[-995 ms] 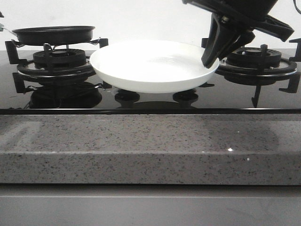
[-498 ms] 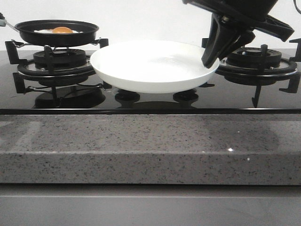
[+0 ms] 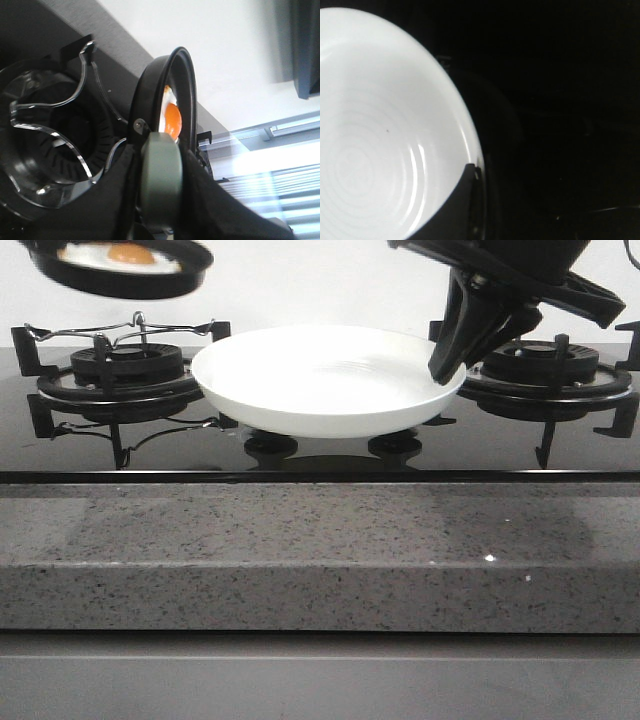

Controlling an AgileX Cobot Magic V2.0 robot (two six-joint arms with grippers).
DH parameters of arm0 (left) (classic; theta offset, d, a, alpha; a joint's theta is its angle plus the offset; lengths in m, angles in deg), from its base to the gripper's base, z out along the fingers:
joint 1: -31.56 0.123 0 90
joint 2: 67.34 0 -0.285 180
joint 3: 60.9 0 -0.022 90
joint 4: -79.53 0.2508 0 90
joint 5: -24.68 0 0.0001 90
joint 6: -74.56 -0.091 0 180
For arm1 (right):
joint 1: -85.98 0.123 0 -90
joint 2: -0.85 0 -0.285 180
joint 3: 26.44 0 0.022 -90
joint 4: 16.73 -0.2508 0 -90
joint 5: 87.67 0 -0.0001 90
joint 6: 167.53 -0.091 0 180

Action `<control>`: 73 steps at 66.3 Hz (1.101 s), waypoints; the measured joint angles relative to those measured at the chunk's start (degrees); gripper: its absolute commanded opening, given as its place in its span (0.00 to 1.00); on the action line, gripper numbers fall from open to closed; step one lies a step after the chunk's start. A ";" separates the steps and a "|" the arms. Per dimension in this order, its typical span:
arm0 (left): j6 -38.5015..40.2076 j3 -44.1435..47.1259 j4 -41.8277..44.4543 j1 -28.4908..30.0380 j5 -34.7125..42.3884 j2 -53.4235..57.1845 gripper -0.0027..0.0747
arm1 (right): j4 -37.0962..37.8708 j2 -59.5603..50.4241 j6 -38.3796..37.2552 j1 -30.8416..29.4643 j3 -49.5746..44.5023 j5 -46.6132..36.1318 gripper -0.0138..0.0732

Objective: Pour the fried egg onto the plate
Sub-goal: 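Lift the pan with the left gripper and tilt it over the plate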

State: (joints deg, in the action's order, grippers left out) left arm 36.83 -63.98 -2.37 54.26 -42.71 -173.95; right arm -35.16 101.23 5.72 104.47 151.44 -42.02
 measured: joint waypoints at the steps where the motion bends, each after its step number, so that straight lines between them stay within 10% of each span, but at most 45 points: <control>1: -0.12 0.00 0.00 0.00 -0.10 0.39 0.01 | 0.00 0.00 0.00 0.00 0.00 0.00 0.03; 21: -2.04 0.00 3.42 -1.99 -0.77 7.91 0.01 | 0.00 0.00 0.00 0.00 0.00 0.00 0.03; 73: -15.53 0.20 23.80 -34.00 19.87 20.88 0.01 | 0.00 0.00 0.00 0.00 0.00 0.00 0.03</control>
State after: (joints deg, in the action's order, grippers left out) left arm 21.30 -63.78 21.42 20.26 -22.84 -153.06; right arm -35.16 101.23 5.72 104.47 151.44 -42.02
